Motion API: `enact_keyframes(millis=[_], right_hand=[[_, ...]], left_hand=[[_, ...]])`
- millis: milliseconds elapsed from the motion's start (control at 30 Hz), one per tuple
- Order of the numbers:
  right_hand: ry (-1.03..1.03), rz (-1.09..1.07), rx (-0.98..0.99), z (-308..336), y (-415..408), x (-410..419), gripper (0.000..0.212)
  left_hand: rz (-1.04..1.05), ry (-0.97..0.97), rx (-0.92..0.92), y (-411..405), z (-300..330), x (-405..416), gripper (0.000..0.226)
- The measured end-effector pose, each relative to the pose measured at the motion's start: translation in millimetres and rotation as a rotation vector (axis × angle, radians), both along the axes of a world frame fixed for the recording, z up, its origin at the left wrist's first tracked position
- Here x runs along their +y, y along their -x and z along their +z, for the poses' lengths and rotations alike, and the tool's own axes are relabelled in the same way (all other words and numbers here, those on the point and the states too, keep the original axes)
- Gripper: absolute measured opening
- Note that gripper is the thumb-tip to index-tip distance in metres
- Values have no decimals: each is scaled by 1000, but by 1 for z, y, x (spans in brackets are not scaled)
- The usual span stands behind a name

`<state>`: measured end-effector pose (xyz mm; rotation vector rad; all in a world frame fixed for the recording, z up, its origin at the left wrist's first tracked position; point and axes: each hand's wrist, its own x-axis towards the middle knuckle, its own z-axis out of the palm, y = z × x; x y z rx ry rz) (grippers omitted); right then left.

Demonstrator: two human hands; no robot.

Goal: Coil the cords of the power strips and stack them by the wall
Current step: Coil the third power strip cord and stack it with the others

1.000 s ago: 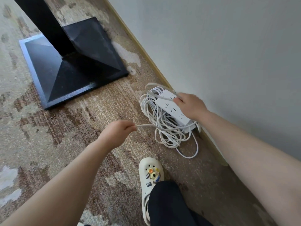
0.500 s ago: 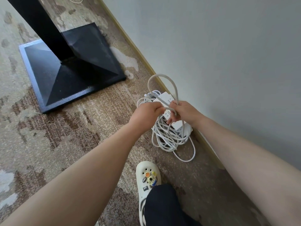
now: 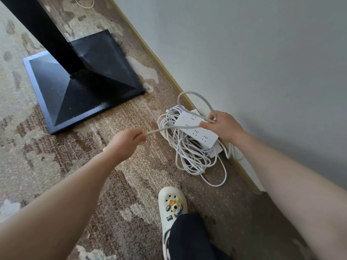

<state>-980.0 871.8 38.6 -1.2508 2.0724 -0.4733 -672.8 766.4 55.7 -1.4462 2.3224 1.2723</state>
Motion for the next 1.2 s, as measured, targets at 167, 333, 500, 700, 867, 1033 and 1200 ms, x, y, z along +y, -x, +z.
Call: enact_keyframes(millis=[167, 333, 500, 700, 867, 1033, 1200], right_hand=[[-41, 3, 47, -3, -10, -4, 42], [-61, -51, 12, -5, -15, -12, 30], [-56, -82, 5, -8, -15, -9, 30], [30, -103, -229, 1, -15, -6, 44], [2, -94, -277, -1, -11, -4, 56], [-69, -37, -225, -6, -10, -3, 26], [-134, 81, -36, -2, -27, -6, 10]], left_hand=[[132, -32, -24, -10, 0, 3, 25], [463, -180, 143, 34, 4, 25, 23], [630, -490, 285, 95, 18, 29, 20], [743, -621, 331, 144, 26, 12, 22], [780, -721, 337, 156, 23, 6, 16], [554, -624, 209, 161, 22, 1, 15], [605, -784, 378, 158, 23, 5, 27]])
